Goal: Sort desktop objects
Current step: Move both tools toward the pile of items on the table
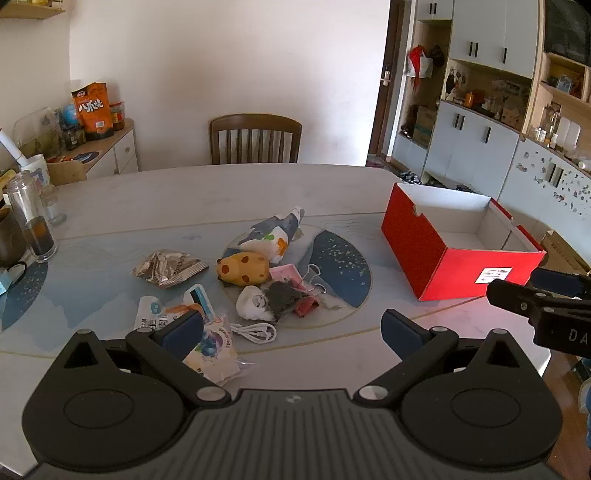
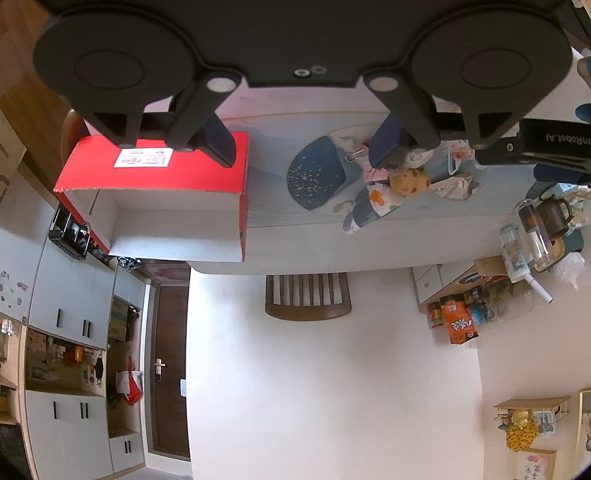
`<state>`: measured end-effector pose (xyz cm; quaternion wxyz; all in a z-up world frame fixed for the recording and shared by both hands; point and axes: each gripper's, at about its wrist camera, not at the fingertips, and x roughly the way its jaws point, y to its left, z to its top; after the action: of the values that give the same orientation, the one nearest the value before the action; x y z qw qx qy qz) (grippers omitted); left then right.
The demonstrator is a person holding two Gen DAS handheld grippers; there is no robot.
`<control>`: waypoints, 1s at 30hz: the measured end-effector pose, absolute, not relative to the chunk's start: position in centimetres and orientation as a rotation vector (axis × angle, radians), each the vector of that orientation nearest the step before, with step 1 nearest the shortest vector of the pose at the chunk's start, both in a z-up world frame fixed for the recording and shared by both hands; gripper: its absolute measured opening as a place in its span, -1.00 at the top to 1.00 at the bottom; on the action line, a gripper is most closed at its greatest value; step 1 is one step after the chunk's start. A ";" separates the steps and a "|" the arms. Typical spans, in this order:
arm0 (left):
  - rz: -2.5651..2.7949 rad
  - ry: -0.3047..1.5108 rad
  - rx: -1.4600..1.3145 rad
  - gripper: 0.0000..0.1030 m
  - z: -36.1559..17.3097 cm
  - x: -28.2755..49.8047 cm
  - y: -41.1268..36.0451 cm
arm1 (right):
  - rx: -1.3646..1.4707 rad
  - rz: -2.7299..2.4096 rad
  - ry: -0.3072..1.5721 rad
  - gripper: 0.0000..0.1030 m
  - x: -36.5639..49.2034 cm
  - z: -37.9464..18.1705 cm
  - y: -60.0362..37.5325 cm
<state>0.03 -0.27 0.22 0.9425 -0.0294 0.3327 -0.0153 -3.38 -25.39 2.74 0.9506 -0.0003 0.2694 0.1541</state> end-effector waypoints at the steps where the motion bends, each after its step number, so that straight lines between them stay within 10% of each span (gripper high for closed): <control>1: -0.029 0.680 -0.055 -1.00 0.2 0.1 -0.3 | -0.003 0.320 0.551 -0.53 -3.3 2.7 -25.3; 30: 0.082 0.801 -0.049 -1.00 -5.8 4.7 4.6 | -0.147 0.473 0.639 -0.53 2.0 -0.3 -18.5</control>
<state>4.66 4.58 -5.79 0.9197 -0.0238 0.3898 0.0398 1.99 -18.55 -0.33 0.9193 -0.0717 0.3111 0.2302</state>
